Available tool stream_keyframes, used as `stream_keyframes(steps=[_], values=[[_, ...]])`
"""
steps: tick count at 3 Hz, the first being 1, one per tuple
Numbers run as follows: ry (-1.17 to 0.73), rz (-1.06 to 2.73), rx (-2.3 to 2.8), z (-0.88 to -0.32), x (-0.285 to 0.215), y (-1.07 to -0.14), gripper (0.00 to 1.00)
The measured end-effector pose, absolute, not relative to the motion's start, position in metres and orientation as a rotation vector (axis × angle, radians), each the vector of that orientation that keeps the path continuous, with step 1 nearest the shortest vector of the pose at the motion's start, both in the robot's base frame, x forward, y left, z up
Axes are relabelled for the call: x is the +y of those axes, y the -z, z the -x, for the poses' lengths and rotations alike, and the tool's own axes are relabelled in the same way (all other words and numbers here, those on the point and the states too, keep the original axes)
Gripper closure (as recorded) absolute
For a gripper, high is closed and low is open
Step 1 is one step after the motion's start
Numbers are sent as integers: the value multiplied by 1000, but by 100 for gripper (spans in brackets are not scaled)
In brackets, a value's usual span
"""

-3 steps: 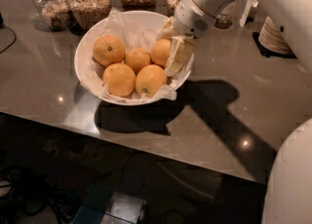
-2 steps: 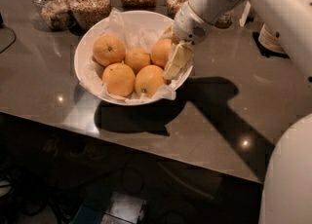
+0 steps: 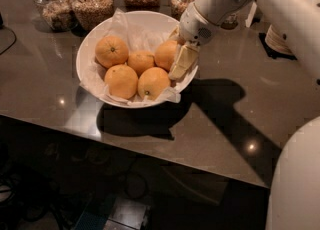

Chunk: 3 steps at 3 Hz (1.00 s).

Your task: Pick orange from white bowl

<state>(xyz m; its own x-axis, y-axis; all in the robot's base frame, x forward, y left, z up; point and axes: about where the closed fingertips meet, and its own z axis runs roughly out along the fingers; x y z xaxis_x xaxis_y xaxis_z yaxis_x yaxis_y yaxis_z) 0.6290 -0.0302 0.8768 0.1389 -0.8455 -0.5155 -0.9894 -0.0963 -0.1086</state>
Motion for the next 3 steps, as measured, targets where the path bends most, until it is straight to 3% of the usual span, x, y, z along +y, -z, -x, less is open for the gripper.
stream_keyframes(steps=[1,2,3], values=[[-381,1958,1731,-620,-43,-907,96],[-343,1916,1674,-605,-61,-953,100],[-477,1906,1577,-589,-76,-978,100]])
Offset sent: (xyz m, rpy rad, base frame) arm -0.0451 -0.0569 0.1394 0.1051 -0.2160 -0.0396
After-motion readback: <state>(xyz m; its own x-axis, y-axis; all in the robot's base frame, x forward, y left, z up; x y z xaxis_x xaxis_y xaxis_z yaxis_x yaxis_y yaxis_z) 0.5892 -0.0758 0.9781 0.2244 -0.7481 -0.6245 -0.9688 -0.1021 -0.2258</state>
